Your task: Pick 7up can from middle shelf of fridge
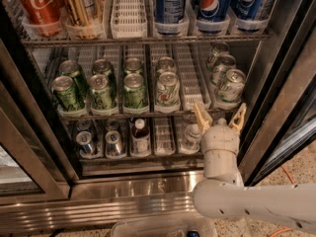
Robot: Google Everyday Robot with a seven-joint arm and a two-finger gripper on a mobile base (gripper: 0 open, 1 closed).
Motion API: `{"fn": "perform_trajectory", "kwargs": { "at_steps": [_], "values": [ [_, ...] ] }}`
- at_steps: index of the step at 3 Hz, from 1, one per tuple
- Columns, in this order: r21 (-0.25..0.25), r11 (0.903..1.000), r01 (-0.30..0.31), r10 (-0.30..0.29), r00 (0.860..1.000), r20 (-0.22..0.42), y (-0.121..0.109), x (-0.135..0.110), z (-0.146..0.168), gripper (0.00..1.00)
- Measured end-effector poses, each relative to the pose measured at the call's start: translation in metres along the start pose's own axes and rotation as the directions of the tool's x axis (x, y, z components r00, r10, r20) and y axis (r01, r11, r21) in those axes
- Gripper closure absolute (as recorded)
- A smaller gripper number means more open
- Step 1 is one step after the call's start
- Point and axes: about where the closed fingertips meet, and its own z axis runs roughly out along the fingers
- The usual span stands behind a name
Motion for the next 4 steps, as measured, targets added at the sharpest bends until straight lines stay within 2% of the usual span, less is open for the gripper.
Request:
{"fn": "perform_trajectory", "kwargs": {
  "at_steps": [3,4],
  "values": [
    [0.006,0.9999,0.012,-0.012,1.0,-0.001,-0.004,-0.002,0.003,0.23],
    [0.024,0.9991,0.033,-0.034,0.999,0.017,-0.015,-0.003,0.019,0.23]
  ]
}}
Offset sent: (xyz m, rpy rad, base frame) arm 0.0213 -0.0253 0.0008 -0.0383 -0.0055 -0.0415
